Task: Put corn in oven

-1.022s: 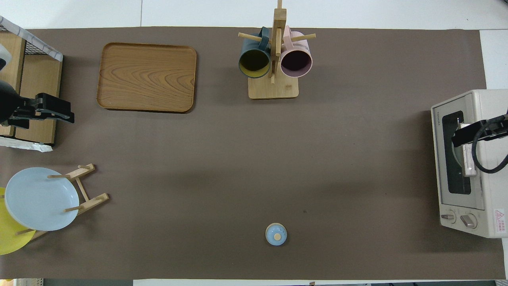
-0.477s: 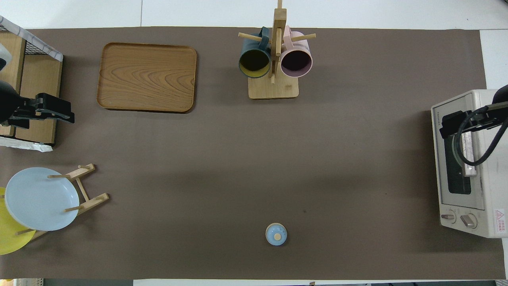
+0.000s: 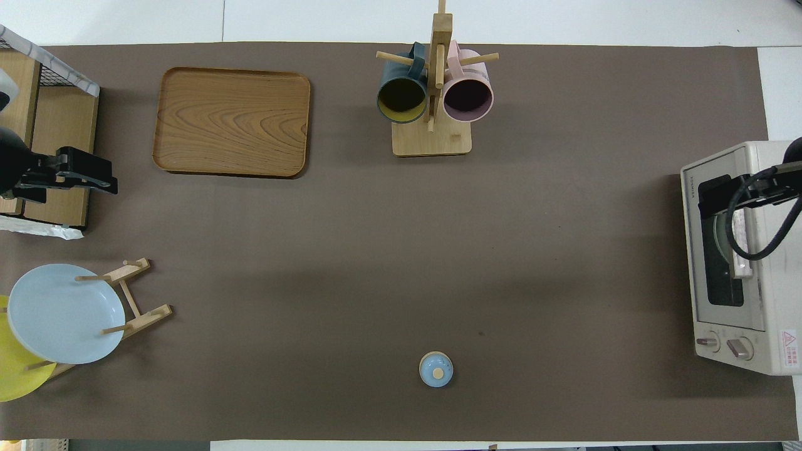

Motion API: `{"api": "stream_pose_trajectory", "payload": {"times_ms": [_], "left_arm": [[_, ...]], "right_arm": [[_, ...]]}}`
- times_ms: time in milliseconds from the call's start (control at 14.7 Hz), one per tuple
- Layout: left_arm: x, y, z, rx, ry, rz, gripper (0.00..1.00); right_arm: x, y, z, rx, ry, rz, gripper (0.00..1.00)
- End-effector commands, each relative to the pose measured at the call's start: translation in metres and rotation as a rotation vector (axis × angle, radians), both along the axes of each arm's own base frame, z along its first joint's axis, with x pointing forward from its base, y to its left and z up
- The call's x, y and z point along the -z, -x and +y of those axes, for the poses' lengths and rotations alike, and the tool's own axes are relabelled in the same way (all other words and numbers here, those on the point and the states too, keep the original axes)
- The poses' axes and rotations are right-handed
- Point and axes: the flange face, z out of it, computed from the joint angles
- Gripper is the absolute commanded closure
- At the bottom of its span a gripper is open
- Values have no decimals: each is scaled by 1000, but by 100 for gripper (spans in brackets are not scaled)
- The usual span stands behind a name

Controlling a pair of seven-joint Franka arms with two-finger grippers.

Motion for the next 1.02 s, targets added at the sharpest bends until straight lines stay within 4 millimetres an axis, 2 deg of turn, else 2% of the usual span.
{"api": "stream_pose_trajectory", "payload": {"times_ms": [0,204,953], "left_arm": [[-3,6,3,1,-14,6,0],[-3,6,3,1,-14,6,0],[-3,6,3,1,-14,6,0]], "right_arm": [[-6,1,1,10,-13,-6,0],[-13,4,1,12,-14,-20,0],[-12,5,-3,18,-15,-17,0]]}}
